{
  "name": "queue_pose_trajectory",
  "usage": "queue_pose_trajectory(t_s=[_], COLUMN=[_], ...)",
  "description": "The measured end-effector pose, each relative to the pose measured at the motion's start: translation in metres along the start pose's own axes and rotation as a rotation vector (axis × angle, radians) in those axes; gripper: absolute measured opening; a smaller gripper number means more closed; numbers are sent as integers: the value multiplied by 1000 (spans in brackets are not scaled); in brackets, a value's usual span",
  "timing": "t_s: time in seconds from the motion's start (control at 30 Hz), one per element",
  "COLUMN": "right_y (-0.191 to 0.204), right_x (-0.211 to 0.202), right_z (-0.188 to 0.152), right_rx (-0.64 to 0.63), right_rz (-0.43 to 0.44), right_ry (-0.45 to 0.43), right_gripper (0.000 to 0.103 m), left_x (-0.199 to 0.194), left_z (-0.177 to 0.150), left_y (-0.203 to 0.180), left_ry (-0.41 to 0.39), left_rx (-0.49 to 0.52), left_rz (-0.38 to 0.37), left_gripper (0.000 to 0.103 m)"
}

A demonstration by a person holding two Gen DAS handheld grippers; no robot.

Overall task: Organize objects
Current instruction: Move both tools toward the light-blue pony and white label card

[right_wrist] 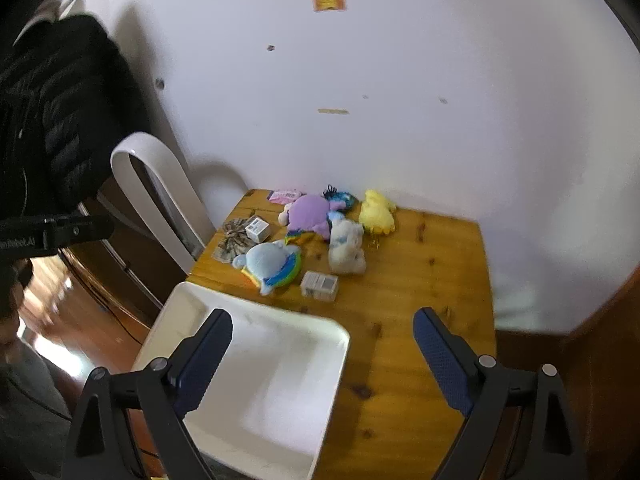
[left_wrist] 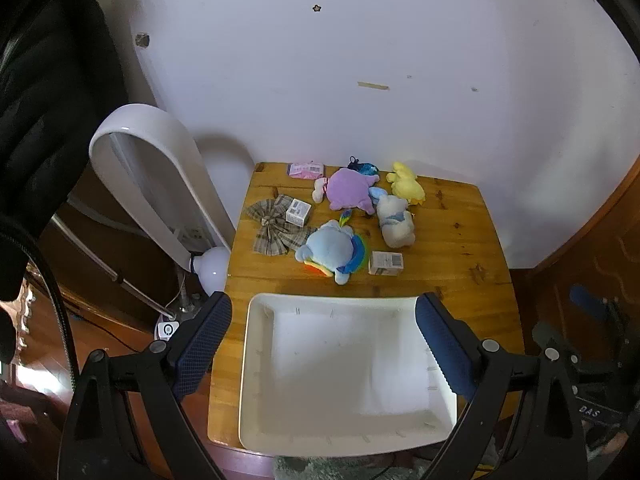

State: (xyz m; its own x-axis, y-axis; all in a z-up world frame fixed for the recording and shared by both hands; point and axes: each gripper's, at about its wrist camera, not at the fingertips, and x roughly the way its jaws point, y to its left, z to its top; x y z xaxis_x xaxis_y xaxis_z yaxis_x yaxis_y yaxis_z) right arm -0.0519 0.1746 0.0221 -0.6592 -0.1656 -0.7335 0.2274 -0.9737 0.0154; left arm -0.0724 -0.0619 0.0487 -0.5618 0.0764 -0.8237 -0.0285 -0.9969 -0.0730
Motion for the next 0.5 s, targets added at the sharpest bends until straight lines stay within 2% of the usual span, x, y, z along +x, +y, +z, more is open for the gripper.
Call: queue_pose_trajectory(t_s=[0.27, 0.43, 0.5], right_y=[-9, -10, -10], right_x=[45, 88, 112], right_z=[40, 56, 59], right_rx=[-124, -243, -290], right_rz=[40, 20, 39], right_ry=[-36, -53, -36], right_gripper=[92, 92, 92], left_x=[40, 78, 100], left_z=[33, 56, 63], left_y=[-3, -6, -6], left_ry=[-6, -12, 13], left_rx=[20, 24, 24], left_rz=[32, 55, 66], left_gripper=[95, 95, 95])
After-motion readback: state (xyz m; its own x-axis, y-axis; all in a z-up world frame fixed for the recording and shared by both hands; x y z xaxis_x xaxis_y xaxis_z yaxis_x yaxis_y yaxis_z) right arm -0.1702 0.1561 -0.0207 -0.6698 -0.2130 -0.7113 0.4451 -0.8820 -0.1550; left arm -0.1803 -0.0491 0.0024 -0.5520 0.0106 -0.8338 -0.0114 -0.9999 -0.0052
